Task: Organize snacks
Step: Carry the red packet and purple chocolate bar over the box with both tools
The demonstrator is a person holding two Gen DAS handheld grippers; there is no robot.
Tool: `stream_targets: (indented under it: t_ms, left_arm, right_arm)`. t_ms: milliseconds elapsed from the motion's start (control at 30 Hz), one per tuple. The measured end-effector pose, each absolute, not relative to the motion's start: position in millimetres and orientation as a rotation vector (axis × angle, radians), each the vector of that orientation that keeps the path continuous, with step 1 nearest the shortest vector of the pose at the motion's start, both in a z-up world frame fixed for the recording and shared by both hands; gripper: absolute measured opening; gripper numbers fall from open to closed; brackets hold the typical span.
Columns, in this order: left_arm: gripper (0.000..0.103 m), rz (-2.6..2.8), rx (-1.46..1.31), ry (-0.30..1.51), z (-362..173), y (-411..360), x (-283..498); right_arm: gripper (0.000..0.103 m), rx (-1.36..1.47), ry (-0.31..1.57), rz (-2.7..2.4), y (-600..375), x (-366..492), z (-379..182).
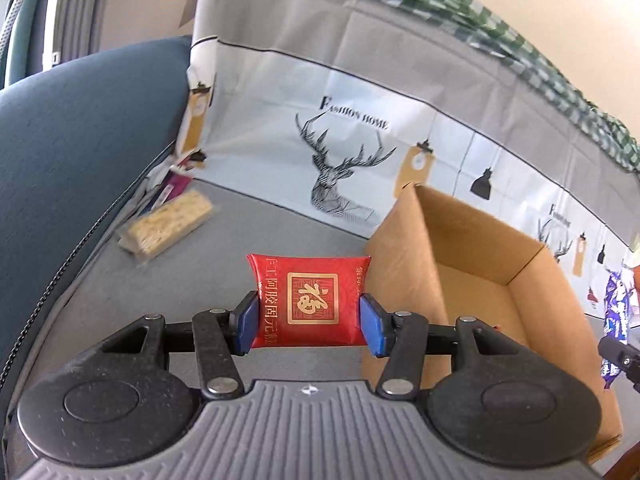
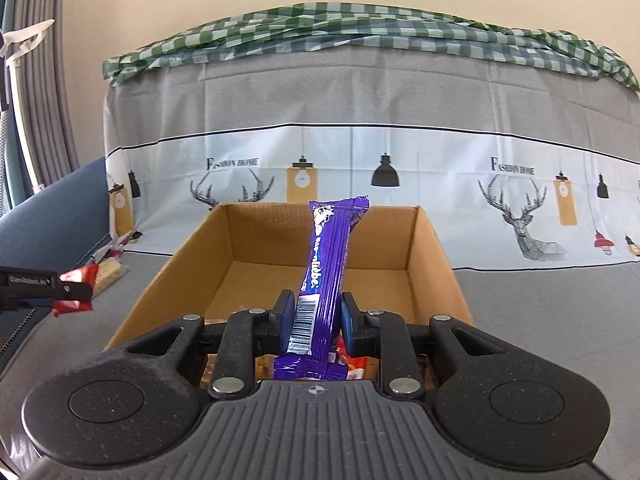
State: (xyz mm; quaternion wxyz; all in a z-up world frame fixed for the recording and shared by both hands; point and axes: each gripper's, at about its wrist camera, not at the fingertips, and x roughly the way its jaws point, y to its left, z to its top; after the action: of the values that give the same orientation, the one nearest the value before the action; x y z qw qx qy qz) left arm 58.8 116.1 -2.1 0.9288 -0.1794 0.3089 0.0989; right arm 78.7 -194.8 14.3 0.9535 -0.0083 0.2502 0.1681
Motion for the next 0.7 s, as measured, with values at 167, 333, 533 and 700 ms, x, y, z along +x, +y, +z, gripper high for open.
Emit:
stream_targets:
  t_ms: [167, 333, 533, 700]
  left_arm:
    - [0.057, 0.176, -0.370, 0.604, 2.9, 110.4, 57.9]
    - [0.057, 0.145, -0.353, 0.561, 9.8, 101.5, 58.3]
    - [0.057, 0.103, -0.330, 0.518, 16.3, 81.9, 57.3]
    - [0.057, 0.043, -0.280, 0.464, 24.3, 59.0, 53.9]
  right_arm:
    - [0.025, -0.008, 0.513, 0.309, -205.2, 80.5, 12.4]
    - [0.025, -0.008, 0.515, 0.297, -206.8, 82.0, 10.8]
    - [0.025, -0.036, 0.503, 0.313, -195.8, 82.9, 11.7]
    - [0.025, -0.060, 0.495, 0.321, -189.6, 82.0, 12.4]
